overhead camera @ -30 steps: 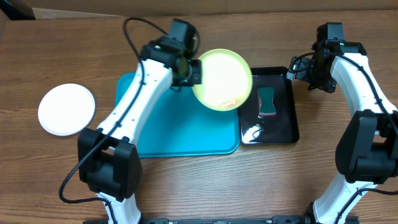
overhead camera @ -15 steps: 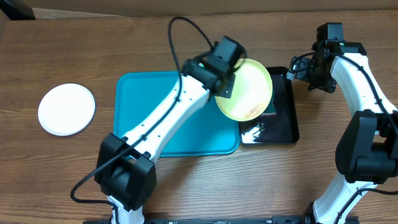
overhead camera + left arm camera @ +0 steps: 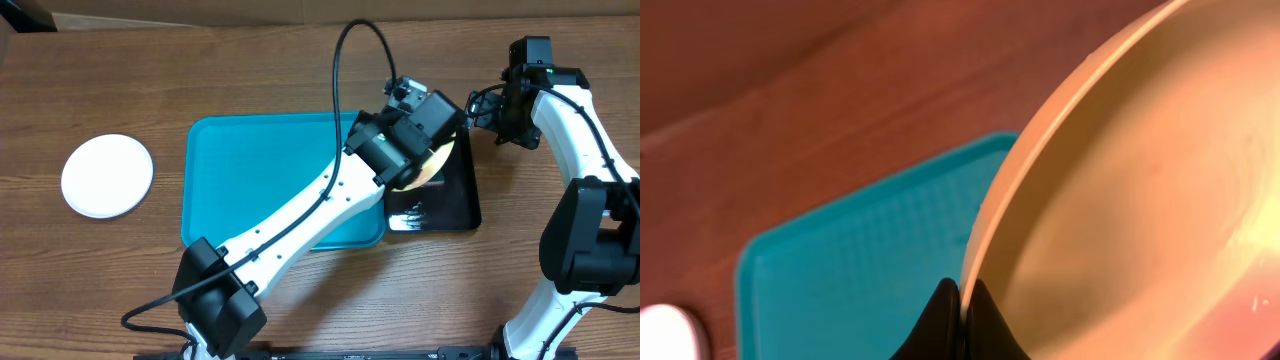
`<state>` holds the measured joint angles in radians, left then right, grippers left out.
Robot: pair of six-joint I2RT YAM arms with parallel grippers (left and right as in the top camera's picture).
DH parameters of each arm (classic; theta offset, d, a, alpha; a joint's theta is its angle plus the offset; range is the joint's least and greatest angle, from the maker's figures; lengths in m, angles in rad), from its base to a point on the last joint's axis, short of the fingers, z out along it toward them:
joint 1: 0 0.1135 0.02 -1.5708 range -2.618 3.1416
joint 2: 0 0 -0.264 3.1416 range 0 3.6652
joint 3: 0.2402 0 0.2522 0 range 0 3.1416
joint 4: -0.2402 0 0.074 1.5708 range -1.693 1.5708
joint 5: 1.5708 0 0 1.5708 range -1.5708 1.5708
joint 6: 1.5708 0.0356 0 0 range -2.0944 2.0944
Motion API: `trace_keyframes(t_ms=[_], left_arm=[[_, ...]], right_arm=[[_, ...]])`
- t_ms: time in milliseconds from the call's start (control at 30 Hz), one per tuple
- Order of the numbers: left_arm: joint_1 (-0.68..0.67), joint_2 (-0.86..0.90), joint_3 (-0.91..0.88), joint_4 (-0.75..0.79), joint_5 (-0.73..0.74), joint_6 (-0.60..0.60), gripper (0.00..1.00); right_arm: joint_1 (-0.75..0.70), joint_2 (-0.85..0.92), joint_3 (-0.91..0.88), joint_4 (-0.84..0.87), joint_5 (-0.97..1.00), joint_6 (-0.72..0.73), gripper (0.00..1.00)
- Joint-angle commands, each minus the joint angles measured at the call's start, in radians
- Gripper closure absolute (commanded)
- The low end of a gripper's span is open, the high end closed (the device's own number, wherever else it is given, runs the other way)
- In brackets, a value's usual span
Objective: Clean dirty plates on tray and stack at the side
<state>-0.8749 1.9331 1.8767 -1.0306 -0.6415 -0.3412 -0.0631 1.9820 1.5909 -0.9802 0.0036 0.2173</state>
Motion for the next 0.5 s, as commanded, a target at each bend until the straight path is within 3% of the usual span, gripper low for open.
trace_keyframes(t_ms=[0,467], left_arm=[[-0.034,-0.019,0.082,-0.037,-0.15,-0.021,0.96],[-0.183,-0.019,0.142,-0.117,-0.534,-0.001,0.96]], right_arm=[[-0.003,-0.007,0.014,0.006,-0.005,0.012,0.0],[-0.003,-0.007,0.014,0.006,-0.005,0.012,0.0]])
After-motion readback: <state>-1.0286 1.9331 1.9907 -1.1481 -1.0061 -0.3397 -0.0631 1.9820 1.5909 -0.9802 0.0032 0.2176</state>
